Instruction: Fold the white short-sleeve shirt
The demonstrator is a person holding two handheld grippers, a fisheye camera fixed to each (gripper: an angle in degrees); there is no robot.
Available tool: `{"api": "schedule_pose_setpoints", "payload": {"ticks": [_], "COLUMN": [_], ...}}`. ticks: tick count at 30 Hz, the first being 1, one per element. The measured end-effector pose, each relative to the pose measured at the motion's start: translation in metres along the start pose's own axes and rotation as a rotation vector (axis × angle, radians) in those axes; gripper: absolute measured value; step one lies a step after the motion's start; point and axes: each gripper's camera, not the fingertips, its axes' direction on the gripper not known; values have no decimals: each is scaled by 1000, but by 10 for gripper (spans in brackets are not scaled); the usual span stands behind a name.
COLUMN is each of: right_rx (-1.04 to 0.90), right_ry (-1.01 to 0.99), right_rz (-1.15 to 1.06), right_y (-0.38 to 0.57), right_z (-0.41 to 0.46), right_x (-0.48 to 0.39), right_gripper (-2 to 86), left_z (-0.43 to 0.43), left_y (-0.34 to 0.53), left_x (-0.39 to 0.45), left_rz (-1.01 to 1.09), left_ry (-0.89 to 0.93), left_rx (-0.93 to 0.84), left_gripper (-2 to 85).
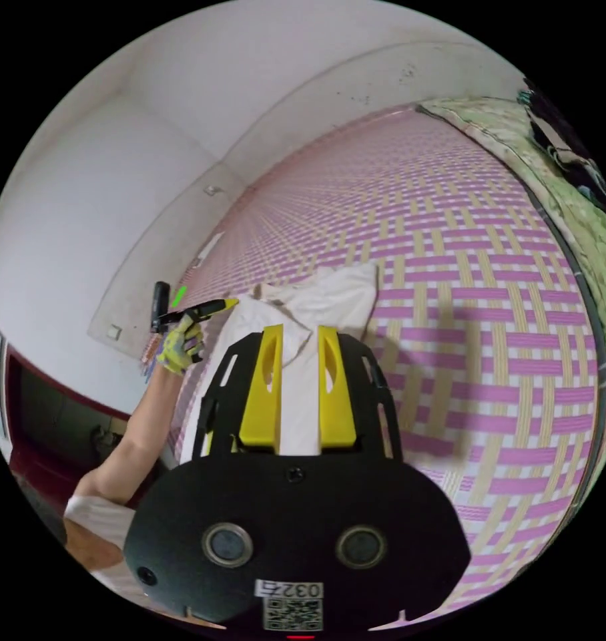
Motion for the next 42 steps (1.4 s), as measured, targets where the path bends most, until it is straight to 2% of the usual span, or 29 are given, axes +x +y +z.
{"api": "schedule_pose_setpoints", "payload": {"ticks": [1, 4, 6, 9, 11, 14, 19, 21, 22, 24, 26, 29, 32, 34, 36, 38, 42], "right_rx": [1, -159, -215, -257, -283, -264, -185, -253, -288, -215, -47, 153, 274, 313, 267, 185, 87], "right_ry": [-51, -146, -119, 26, 81, 109, 87, 119, 91, -21, -179, -182, 13, 57, 9, -19, -55], "right_rz": [-36, -112, -153, -198, -226, -255, -241, -196, -171, -207, -350, -546, -506, -455, -391, -353, -321], "right_y": [10, 31, 41, 46, 48, 56, 79, 88, 97, 124, 181, 279, 366, 402, 417, 417, 400], "right_z": [-5, 13, 28, 49, 59, 50, 9, 13, 12, -12, -60, -115, -135, -134, -127, -111, -88], "right_x": [-6, -29, -44, -64, -77, -91, -95, -82, -75, -76, -87, -91, -67, -43, -21, -3, 19], "right_gripper": [77, 82, 83, 79, 43, 5, -9, -10, -10, -10, -9, -8, 3, 38, 64, 84, 110], "left_z": [-6, -9, -3, 6, 13, 25, 29, 29, 25, 7, -38, -89, -106, -98, -79, -39, 17], "left_y": [7, 29, 45, 70, 82, 86, 91, 94, 100, 117, 167, 269, 381, 439, 480, 503, 495], "left_x": [5, 21, 35, 55, 58, 48, 31, 28, 25, 21, 17, 10, -5, -22, -47, -75, -112], "left_rz": [34, 118, 173, 231, 248, 225, 227, 238, 236, 263, 350, 503, 621, 627, 543, 461, 321], "left_ry": [11, 34, 60, 56, 55, 21, 2, -21, -11, 118, 336, 465, 424, 416, 446, 510, 416], "left_rx": [1, -73, -134, -185, -197, -221, -208, -204, -215, -187, -59, 93, 221, 319, 397, 342, 171], "left_gripper": [-9, -9, -9, -9, -9, -9, -9, -9, -9, -10, -11, -9, -6, -1, 13, 34, 99]}}
